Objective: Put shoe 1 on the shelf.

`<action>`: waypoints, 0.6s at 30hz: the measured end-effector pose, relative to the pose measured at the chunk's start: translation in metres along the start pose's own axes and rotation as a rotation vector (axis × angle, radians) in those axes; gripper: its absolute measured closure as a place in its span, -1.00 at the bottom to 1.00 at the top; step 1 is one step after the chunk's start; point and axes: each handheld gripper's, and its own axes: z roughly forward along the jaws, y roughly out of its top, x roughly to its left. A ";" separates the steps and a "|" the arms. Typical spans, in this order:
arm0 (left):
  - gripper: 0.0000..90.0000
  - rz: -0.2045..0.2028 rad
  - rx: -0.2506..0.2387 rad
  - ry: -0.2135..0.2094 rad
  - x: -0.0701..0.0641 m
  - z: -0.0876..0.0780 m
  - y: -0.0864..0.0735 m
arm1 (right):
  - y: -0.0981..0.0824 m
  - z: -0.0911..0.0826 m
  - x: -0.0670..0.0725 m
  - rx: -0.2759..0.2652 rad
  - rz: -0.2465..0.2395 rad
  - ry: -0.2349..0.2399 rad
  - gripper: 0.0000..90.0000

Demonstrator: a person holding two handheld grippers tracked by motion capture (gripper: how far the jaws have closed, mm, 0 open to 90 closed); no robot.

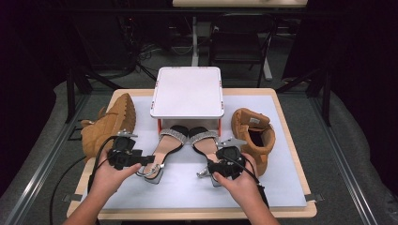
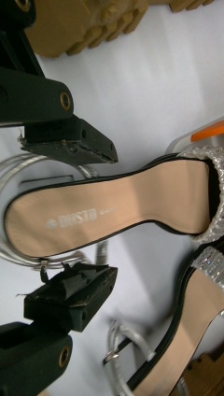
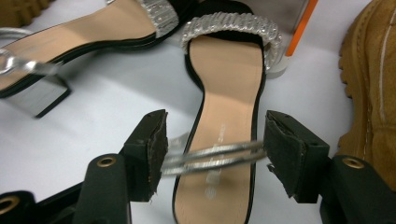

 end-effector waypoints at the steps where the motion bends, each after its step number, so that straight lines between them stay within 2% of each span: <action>1: -0.11 0.004 -0.001 0.002 0.002 -0.003 -0.004 | -0.008 -0.006 -0.001 -0.010 -0.018 0.011 -0.12; 3: -0.11 0.017 -0.010 0.002 0.006 -0.009 -0.013 | -0.011 -0.009 -0.002 -0.006 -0.024 0.006 -0.12; 6: -0.11 0.019 -0.016 -0.021 0.010 -0.014 -0.023 | -0.021 -0.016 -0.005 -0.017 -0.025 0.010 -0.14; 11: -0.11 0.023 -0.021 -0.043 0.018 -0.023 -0.047 | -0.041 -0.025 -0.014 -0.020 0.005 0.039 -0.17; 14: -0.12 0.015 -0.008 -0.060 0.020 -0.021 -0.056 | -0.048 -0.025 -0.016 -0.017 -0.002 0.046 -0.20; 18: -0.12 0.009 0.018 -0.066 0.022 -0.008 -0.072 | -0.062 -0.015 -0.017 0.003 0.004 0.054 -0.25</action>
